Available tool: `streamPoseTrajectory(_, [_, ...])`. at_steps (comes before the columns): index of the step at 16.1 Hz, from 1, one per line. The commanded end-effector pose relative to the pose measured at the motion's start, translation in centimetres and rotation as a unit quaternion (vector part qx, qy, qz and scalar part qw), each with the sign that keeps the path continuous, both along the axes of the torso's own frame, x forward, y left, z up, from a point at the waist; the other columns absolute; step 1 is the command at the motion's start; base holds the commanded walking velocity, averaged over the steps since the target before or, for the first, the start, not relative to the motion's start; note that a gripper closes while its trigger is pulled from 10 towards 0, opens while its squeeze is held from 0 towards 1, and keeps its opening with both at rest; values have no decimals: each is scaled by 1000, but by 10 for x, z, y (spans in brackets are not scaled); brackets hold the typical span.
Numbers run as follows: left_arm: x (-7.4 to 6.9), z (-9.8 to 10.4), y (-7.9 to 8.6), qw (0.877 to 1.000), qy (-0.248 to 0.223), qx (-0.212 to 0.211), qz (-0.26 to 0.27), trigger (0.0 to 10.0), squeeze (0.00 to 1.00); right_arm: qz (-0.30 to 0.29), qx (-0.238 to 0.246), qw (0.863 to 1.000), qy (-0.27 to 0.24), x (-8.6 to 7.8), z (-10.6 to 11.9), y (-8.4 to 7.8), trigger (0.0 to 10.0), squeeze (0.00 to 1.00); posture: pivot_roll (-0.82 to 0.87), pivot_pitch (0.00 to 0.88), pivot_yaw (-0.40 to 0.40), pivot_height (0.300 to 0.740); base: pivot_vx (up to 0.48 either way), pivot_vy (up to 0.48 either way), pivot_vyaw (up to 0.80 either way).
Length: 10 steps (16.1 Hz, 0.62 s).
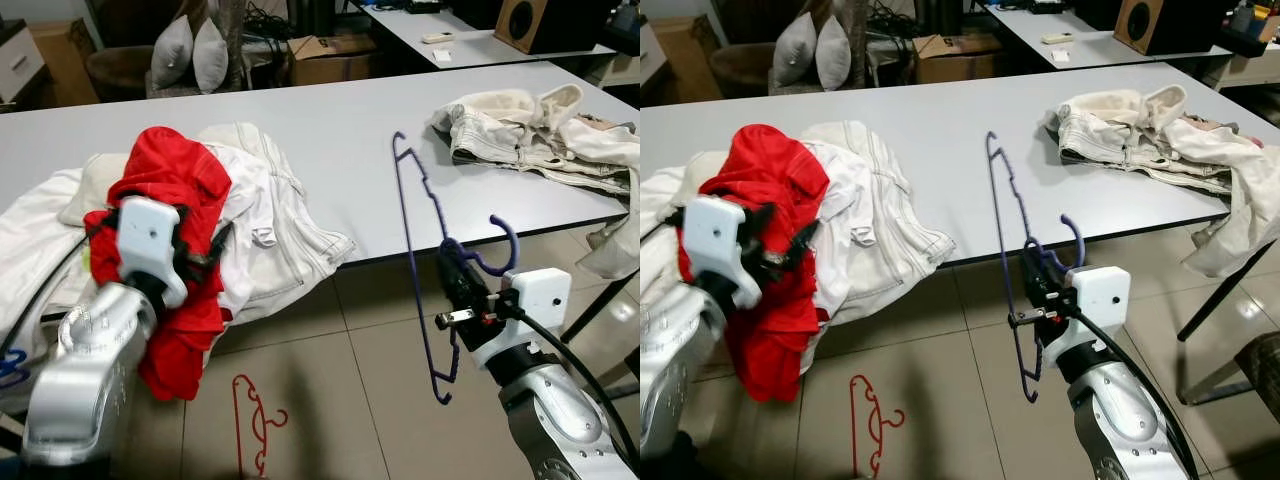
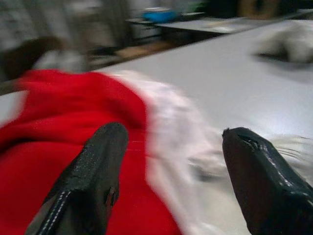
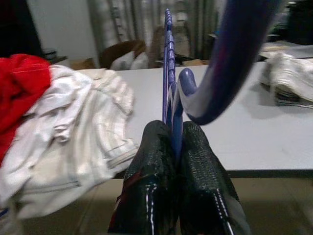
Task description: Hang hanger
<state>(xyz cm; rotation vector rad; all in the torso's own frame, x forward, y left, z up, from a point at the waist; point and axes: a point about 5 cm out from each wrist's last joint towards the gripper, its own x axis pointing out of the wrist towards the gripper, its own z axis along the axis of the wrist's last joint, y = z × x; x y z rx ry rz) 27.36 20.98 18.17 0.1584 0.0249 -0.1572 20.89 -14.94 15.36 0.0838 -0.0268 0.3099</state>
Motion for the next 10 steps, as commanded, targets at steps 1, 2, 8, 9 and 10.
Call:
streamPoseTrajectory(1, [3,0,11,999,4,3,36,10000,1000,23,4,1000,-1,-1,2,6,10000,0,39,0,41,740,0,0,0])
streamPoseTrajectory(2, [7,-1,13,999,6,9,42,10000,1000,37,1,999,1,-2,2,9,10000,0,39,0,38,740,0,0,0])
streamPoseTrajectory(8, [43,-20,14,996,82,32,30,10000,0,77,-15,997,-3,4,3,14,10000,0,36,0,20,740,0,0,0])
streamPoseTrajectory(9, [51,-19,20,995,81,38,53,10000,0,81,-16,997,-5,5,4,15,10000,0,33,0,20,740,0,0,0])
streamPoseTrajectory(10, [59,-15,26,994,72,38,73,4235,0,85,-17,996,-7,6,5,16,10000,0,26,0,21,740,0,0,0])
